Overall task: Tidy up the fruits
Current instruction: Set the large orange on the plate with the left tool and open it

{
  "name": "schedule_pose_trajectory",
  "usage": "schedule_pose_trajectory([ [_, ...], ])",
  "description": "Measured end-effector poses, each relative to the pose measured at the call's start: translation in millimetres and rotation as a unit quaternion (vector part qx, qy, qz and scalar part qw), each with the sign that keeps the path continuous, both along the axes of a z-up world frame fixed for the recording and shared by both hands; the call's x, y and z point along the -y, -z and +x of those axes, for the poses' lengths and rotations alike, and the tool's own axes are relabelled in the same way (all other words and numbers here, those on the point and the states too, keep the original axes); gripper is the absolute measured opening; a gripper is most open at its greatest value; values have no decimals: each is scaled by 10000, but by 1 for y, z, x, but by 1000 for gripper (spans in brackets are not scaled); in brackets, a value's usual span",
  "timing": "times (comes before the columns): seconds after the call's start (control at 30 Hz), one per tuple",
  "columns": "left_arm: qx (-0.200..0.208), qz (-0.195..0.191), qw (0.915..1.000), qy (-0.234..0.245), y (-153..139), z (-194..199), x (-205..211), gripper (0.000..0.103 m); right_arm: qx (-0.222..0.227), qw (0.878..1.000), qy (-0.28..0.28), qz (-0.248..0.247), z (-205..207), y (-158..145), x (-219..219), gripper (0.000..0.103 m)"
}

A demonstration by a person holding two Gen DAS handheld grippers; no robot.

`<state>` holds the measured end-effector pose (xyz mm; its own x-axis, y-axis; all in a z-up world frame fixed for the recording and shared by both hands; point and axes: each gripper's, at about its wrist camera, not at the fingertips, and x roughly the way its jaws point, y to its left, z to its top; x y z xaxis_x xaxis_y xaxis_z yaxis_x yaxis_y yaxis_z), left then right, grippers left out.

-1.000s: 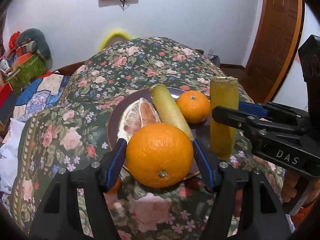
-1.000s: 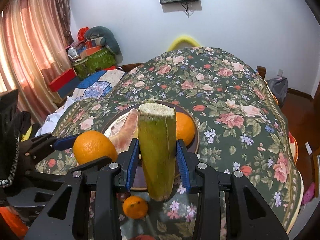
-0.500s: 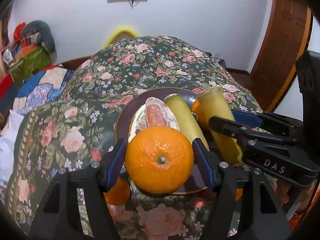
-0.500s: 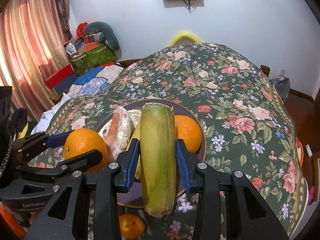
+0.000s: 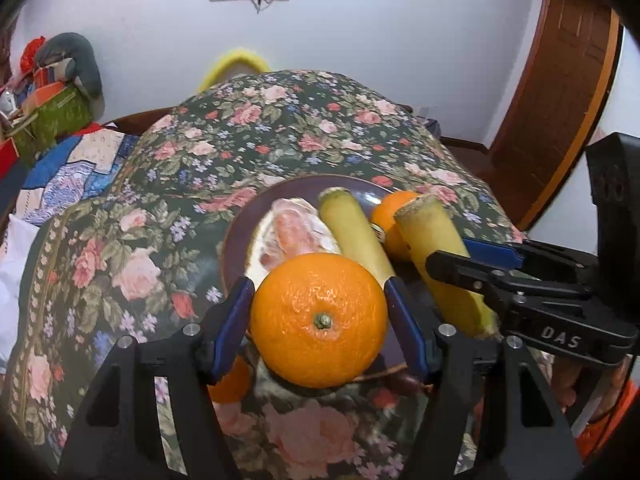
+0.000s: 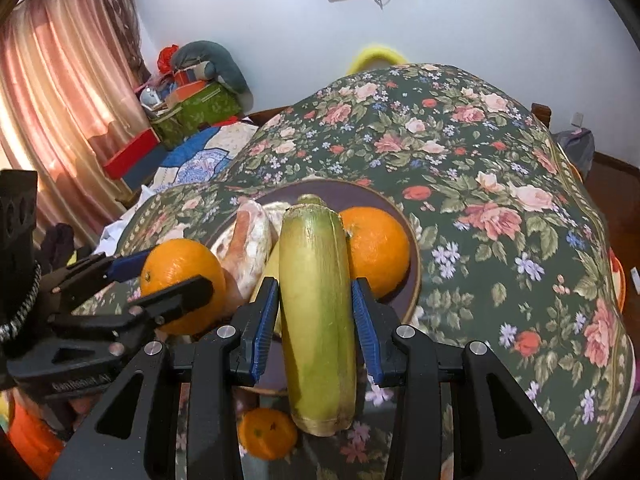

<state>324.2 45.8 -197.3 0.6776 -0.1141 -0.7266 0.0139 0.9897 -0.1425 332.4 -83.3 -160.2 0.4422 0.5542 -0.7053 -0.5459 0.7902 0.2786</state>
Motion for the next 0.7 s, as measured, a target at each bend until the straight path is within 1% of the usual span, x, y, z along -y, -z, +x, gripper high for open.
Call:
schedule_pose_trajectory([
  [0.1,-14,29,9999,126,0,-4,10,66,97,9999,5,-100,-3,-1,3,35],
  [0.17,-21,41,9997,253,0,-6,19,66,209,9998,33,-61,-5,-5,7,35],
  [0.23,-12,63,9994,349,0,-6,26,66,203,9998,21,-31,-2,-7,9,34],
  [0.3,-25,165,9989,432,2,-4,35,66,239,9997,46,-73,0,-9,10,34],
  [0.47,-67,230,9986,461,9,1,38,66,193,9997,-57,-166,-1,-6,17,35],
  [0.53,-76,193,9989,417,13,3,36,67,191,9996,-41,-199,-4,-5,22,35],
  [0.7,-125,149,9989,419,14,5,34,67,116,9993,-257,-266,-10,-2,27,35],
])
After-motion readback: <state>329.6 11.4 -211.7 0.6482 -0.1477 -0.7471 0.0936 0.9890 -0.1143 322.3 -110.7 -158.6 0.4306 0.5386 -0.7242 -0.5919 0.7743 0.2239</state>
